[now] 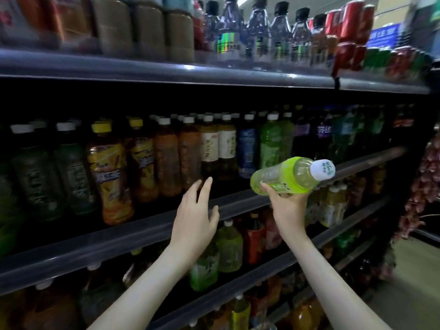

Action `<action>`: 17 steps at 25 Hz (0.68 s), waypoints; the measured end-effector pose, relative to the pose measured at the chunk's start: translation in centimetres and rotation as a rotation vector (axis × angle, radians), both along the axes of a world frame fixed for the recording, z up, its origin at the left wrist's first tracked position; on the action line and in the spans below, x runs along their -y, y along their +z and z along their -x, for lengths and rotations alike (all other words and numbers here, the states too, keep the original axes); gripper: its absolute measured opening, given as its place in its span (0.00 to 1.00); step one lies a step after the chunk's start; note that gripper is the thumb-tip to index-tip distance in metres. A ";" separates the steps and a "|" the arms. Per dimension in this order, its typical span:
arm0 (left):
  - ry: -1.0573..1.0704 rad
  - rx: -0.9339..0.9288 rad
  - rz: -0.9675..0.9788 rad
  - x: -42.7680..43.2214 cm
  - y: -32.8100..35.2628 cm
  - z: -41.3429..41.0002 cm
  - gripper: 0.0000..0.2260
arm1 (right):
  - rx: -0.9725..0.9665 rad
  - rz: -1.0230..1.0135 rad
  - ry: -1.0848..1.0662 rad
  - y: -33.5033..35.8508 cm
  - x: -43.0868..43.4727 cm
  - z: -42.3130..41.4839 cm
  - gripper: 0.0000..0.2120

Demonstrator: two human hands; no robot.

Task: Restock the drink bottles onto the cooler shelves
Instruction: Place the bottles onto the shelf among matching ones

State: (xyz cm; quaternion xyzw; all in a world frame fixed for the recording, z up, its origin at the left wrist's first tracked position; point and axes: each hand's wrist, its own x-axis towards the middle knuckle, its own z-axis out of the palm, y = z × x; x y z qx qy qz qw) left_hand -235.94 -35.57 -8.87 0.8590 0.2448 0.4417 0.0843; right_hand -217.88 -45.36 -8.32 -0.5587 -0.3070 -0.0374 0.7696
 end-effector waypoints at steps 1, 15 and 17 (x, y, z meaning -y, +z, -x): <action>-0.014 0.006 0.005 0.0 0.1 -1.7 0.28 | -0.008 -0.026 -0.032 0.2 0.5 -1.8 0.38; 0.242 -0.034 0.132 -0.5 3.6 -30.2 0.42 | 0.188 0.470 0.126 5.4 -4.1 -29.5 0.41; 0.267 -0.047 0.135 -0.8 3.3 -31.1 0.44 | 0.196 0.516 0.161 5.0 -4.9 -30.5 0.42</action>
